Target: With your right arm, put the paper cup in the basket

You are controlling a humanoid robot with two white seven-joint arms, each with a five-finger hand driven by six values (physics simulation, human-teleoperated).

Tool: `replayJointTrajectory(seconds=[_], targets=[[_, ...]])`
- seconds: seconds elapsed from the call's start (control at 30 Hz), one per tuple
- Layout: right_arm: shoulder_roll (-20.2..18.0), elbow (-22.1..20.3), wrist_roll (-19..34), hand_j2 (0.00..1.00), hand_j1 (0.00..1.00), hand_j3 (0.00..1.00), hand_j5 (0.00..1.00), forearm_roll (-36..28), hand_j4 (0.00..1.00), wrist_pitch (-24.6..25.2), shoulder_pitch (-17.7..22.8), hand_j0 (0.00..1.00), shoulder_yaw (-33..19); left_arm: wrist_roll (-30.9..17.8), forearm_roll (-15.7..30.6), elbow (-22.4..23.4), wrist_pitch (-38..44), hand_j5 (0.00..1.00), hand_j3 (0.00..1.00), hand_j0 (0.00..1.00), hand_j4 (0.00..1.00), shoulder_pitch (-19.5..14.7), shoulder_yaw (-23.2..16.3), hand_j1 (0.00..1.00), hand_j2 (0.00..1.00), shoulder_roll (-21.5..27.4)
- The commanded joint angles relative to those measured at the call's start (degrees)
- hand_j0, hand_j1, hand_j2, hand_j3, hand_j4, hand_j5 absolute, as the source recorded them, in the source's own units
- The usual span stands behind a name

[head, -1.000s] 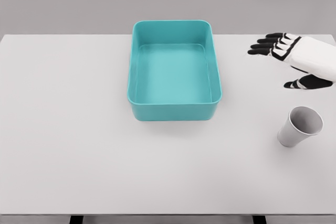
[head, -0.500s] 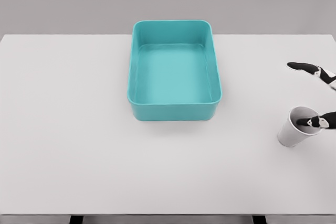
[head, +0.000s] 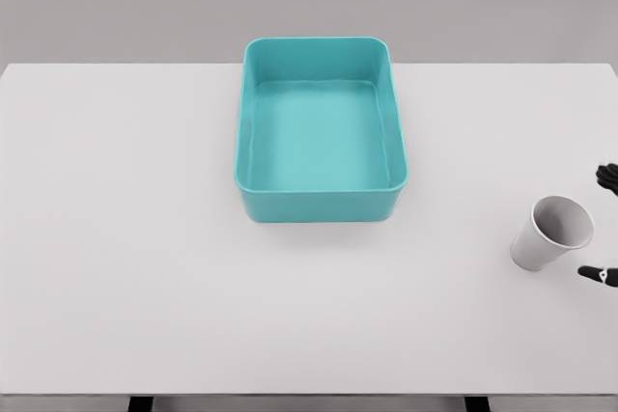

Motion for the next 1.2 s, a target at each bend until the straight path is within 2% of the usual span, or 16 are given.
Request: replayJointTrajectory(seconds=[0.0,0.03,0.4,0.6,0.63,0.77,1.17], targets=[[2.7,1.9,0.0,1.00,1.00,1.00,1.00,-0.2,1.00,0.1,0.0,1.00,0.1,-0.1,0.0,0.0,0.0,1.00,1.00,1.00,1.00,0.0,0.1,1.00,1.00,0.0],[4.5,2.9,0.0,1.00,1.00,1.00,1.00,0.3,1.00,0.1,0.0,1.00,-0.1,0.0,0.0,0.0,0.0,1.00,1.00,1.00,1.00,0.0,0.0,1.00,1.00,0.0],[8.3,8.8,0.0,1.00,1.00,1.00,1.00,0.1,1.00,0.1,-0.8,1.00,-0.4,0.0,0.0,0.0,0.0,1.00,1.00,1.00,1.00,0.0,0.0,1.00,1.00,0.0],[10.9,11.9,0.0,1.00,1.00,1.00,1.00,0.1,1.00,0.1,-4.2,1.00,0.5,0.0,0.0,0.0,0.0,1.00,1.00,1.00,1.00,0.0,0.0,1.00,1.00,0.0],[12.2,12.2,0.0,1.00,1.00,1.00,1.00,0.2,1.00,0.1,-4.5,1.00,0.4,0.0,0.0,0.0,0.0,1.00,1.00,1.00,1.00,0.0,0.0,1.00,1.00,0.0],[13.5,13.4,0.0,1.00,1.00,1.00,1.00,0.2,1.00,0.1,-4.5,1.00,0.5,0.0,0.0,0.0,0.0,1.00,1.00,1.00,1.00,0.0,0.0,1.00,1.00,0.0],[14.8,12.9,0.0,1.00,1.00,1.00,1.00,-0.6,1.00,0.1,-6.1,1.00,1.8,-0.1,0.0,0.0,0.0,1.00,1.00,1.00,1.00,0.0,0.0,1.00,1.00,0.0]])
